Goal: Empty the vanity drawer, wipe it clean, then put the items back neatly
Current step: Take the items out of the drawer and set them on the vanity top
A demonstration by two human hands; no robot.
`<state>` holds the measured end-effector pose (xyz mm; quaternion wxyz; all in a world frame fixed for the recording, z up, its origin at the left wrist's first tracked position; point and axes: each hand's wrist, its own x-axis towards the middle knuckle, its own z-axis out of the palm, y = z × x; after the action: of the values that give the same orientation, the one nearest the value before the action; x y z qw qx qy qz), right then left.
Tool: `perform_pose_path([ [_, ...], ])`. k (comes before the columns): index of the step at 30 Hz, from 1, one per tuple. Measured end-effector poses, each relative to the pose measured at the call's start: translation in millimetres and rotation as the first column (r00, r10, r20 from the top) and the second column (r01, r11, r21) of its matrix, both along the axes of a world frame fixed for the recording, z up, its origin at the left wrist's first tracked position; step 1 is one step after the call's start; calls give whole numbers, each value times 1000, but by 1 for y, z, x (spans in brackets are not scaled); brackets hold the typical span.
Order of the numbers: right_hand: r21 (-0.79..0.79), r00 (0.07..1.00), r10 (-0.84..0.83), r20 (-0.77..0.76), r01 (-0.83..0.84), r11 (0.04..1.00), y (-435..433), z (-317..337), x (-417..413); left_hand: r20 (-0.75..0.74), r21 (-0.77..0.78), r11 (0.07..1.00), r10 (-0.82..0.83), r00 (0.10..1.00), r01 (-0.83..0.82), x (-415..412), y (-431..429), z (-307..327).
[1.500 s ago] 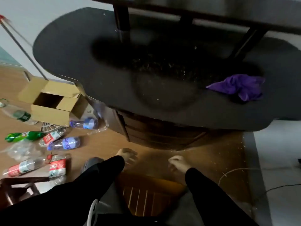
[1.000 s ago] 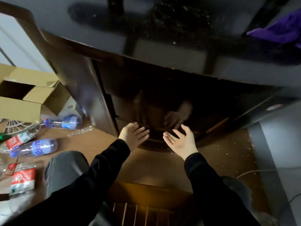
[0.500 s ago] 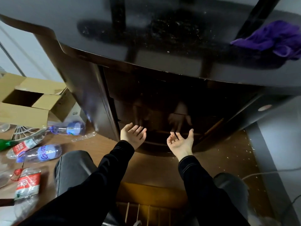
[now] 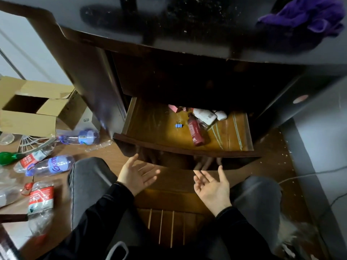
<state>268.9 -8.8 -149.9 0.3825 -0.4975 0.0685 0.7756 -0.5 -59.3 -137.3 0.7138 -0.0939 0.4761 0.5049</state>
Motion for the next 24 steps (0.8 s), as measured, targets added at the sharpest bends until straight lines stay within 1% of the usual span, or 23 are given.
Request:
perform_pose_path([
  [1,14,998,45,33,-45,999,-8,6,3,-85,18,999,-41,996,43,1,-9,9],
  [2,47,987,118,113,-124,991,-15,14,6,-232,47,994,-84,969,98,1,-17,20],
  [3,106,946,207,250,-240,965,-20,24,9,-421,90,983,-109,901,160,1,-25,32],
  [4,188,858,275,433,-384,904,-25,36,12,-608,143,962,-99,788,232,1,-31,43],
  [5,272,727,275,629,-537,798,-28,48,16,-764,193,929,-59,642,315,0,-36,54],
  [6,346,581,184,793,-678,649,-30,60,19,-873,226,886,-1,488,405,-1,-38,65],
  [7,385,457,36,889,-787,483,-30,73,22,-934,240,842,65,350,484,-1,-37,75],
  [8,382,363,-122,924,-857,345,-27,86,24,-964,241,798,133,229,552,0,-34,85],
  [9,340,269,-278,922,-907,250,-21,96,23,-974,215,751,209,84,624,1,-28,92],
  [10,265,171,-411,895,-947,183,-12,103,22,-951,150,700,295,-92,698,2,-21,97],
  [11,159,69,-497,865,-977,140,-1,108,20,-893,54,652,370,-255,756,4,-12,99],
  [12,39,-25,-533,846,-993,108,11,109,18,-833,-46,620,409,-373,783,4,-3,97],
  [13,-74,-107,-528,843,-994,84,22,108,16,-794,-135,611,405,-454,780,5,6,95],
  [14,-150,-162,-497,852,-987,64,31,105,15,-770,-212,618,372,-519,757,6,12,91],
  [15,-186,-185,-480,857,-981,46,37,100,14,-745,-274,631,338,-575,726,7,18,86],
  [16,-199,-188,-508,841,-979,33,40,93,14,-716,-320,639,320,-620,699,7,23,81],
  [17,-210,-186,-565,804,-977,24,42,86,14,-692,-342,642,322,-646,686,8,26,78],
  [18,-215,-178,-621,763,-976,16,43,81,14,-681,-345,643,331,-654,684,8,28,76],
  [20,-180,-131,-694,708,-984,2,43,76,15,-684,-333,641,340,-646,691,7,31,77],
  [22,-142,-87,-721,687,-990,-16,41,76,16,-694,-335,626,342,-634,705,6,28,79],
  [24,-110,-45,-734,678,-993,-41,32,75,20,-712,-348,587,342,-613,732,6,21,81],
])
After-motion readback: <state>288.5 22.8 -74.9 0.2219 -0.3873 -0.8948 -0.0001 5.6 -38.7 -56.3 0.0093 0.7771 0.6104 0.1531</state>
